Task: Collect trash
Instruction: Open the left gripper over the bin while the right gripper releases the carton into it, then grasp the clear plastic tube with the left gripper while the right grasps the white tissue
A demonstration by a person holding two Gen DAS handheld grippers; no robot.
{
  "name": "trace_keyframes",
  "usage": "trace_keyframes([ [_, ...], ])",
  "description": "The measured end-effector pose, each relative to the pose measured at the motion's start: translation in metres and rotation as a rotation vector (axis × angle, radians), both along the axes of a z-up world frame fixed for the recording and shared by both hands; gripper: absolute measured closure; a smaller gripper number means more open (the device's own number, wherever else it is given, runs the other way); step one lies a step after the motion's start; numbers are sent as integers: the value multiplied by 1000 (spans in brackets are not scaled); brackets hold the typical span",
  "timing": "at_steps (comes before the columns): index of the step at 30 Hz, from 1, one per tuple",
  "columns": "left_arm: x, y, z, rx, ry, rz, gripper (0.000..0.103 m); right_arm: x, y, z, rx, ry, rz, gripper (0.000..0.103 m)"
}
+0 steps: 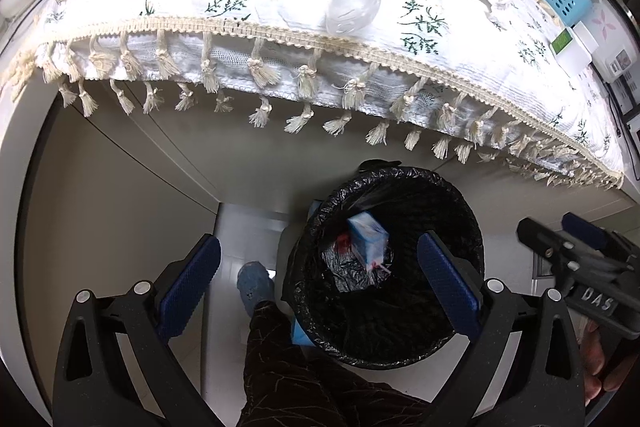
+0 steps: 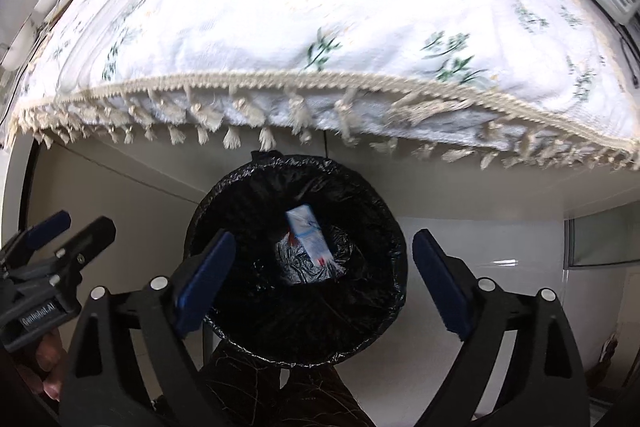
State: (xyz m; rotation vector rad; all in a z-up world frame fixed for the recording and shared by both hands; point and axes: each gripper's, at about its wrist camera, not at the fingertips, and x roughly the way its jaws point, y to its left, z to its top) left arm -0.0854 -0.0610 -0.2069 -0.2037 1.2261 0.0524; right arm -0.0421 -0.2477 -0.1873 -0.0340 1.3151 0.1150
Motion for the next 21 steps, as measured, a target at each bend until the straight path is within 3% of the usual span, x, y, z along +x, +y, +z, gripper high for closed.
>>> trace_keyframes([
  [7, -2, 5, 19, 0, -1, 2, 6, -3, -14, 42, 5, -50, -5, 10],
  [21, 9, 22, 89, -2, -80, 9, 7, 7, -25, 102, 22, -156, -27, 10],
])
